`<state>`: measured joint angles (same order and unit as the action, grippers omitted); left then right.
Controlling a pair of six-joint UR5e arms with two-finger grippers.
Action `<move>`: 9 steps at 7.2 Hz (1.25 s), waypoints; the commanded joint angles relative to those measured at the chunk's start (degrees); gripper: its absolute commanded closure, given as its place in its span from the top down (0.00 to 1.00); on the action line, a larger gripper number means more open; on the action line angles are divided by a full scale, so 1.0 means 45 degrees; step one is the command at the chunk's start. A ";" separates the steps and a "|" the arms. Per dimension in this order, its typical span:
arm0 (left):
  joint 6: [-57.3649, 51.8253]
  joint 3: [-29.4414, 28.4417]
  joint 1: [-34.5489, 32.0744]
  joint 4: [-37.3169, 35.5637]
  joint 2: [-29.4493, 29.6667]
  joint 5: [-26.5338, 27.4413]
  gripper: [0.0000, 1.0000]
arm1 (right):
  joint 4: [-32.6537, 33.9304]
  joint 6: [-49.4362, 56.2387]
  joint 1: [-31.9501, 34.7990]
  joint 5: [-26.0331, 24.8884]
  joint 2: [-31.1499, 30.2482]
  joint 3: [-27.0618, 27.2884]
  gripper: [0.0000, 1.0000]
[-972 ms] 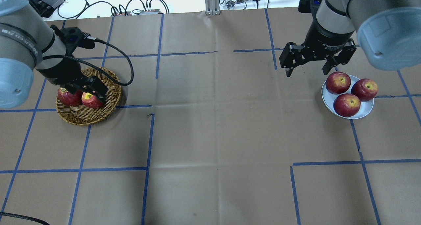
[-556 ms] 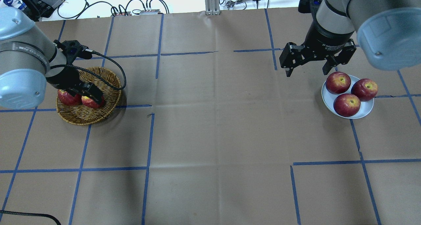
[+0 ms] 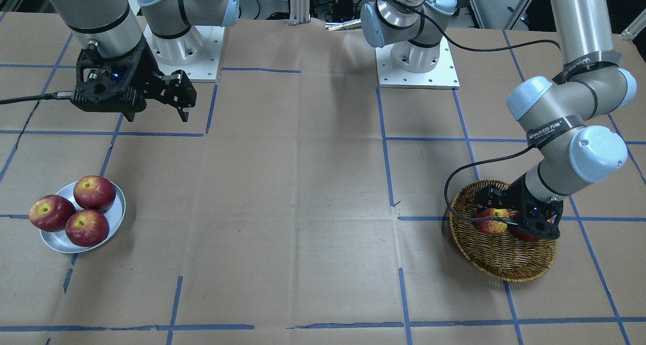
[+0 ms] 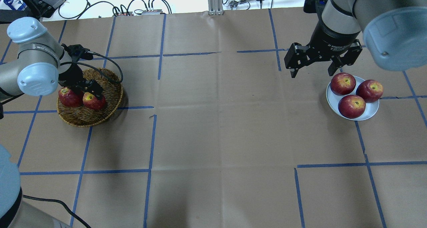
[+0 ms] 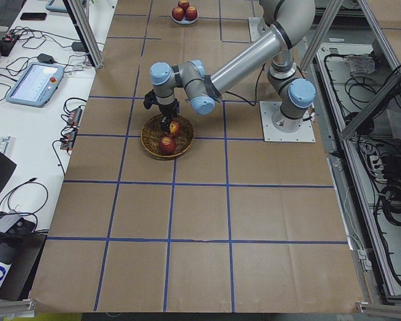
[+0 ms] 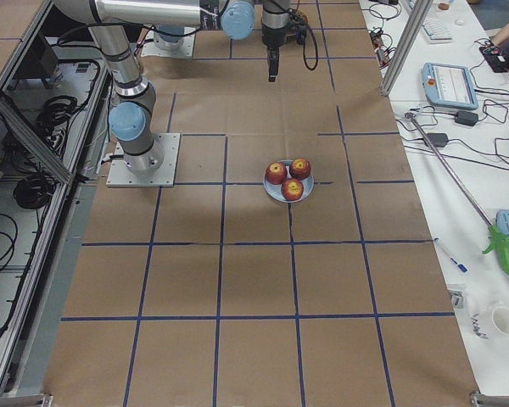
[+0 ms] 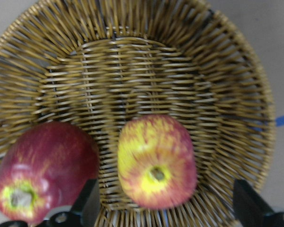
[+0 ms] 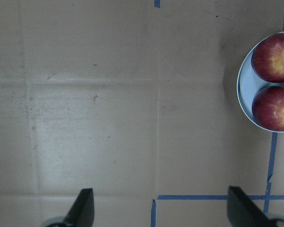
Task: Transfer apple from basket to plate
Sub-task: 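Close the left gripper on the yellow-red apple and lift it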
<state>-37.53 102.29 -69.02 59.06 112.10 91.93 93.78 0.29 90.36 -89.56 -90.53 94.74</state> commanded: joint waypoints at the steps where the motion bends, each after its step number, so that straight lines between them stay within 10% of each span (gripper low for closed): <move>1: 0.0097 -0.0056 -0.0111 -0.0155 0.0496 0.0000 0.99 | 0.0000 0.0013 -0.0001 0.0000 0.0000 0.0001 1.00; 4: -0.0019 -0.0036 -0.0190 -0.0176 0.0558 -0.0019 0.45 | 0.0000 0.0013 -0.0001 0.0000 0.0000 0.0001 1.00; 9: 0.3949 -0.1908 -0.4320 0.1348 -0.0675 -0.0425 0.35 | 0.0000 0.0013 -0.0001 0.0000 0.0000 -0.0019 1.00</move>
<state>-28.06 95.69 -82.56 64.32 108.72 91.56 93.79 0.35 90.35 -89.56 -90.53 94.73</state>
